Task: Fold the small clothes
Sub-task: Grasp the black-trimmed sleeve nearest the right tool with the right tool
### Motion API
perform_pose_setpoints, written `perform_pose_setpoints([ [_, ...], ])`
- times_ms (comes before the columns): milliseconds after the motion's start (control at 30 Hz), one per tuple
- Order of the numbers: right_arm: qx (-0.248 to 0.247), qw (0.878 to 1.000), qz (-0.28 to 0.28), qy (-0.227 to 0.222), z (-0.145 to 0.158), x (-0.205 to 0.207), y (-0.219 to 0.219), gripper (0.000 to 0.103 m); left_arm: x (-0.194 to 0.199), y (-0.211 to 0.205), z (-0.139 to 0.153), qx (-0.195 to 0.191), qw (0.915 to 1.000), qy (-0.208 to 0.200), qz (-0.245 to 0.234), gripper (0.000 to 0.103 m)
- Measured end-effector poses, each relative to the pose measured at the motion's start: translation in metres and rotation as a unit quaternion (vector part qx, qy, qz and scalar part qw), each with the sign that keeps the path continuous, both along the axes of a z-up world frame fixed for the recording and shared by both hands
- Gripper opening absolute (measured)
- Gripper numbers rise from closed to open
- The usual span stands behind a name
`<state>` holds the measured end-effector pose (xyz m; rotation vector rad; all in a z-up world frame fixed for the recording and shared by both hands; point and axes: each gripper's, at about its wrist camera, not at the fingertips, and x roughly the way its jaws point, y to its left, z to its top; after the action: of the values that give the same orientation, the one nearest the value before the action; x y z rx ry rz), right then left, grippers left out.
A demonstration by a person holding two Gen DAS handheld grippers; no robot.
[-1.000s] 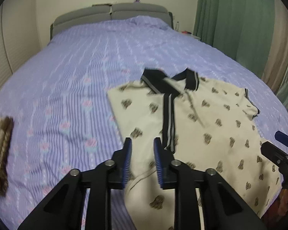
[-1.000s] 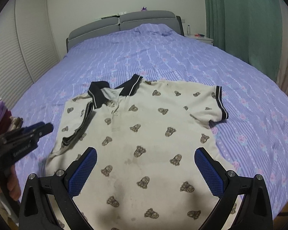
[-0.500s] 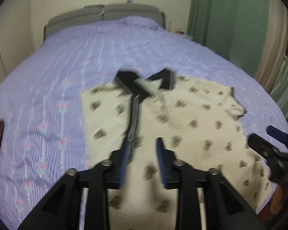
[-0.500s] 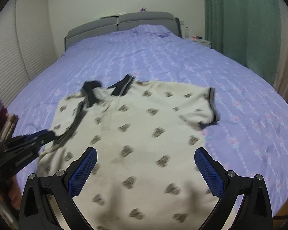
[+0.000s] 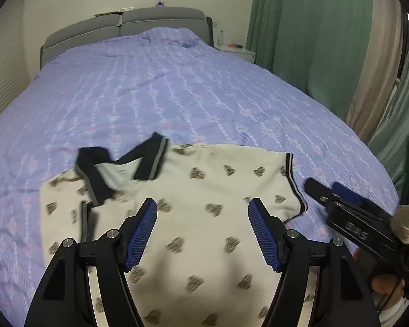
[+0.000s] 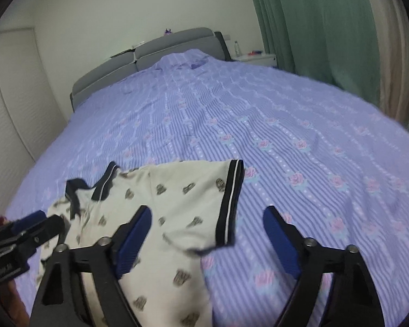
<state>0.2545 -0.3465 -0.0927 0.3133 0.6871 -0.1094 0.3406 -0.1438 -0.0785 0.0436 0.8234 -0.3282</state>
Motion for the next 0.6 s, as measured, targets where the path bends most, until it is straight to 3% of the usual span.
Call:
perform_pose_setpoints([
  [67,0.023,1.0,0.009,0.006,-0.01,0.014,-0.011,0.064,0.005,-0.017,-0.003,0.008,0.9999,0.004,-0.009,0.069],
  [167,0.044,0.999,0.009,0.022,-0.028,0.035,-0.022,0.052,0.009,-0.03,-0.007,0.018,0.9997,0.005,-0.017,0.069],
  [367,0.099,0.994,-0.011,0.047,-0.058,0.058,-0.039,0.046,0.018,-0.038,-0.014,0.024,0.9995,0.012,-0.013,0.069],
  [600,0.115,0.991,-0.015,0.063,-0.076,0.07,-0.044,0.045,0.024,-0.028,-0.02,0.016,0.9995,0.027,-0.003,0.069],
])
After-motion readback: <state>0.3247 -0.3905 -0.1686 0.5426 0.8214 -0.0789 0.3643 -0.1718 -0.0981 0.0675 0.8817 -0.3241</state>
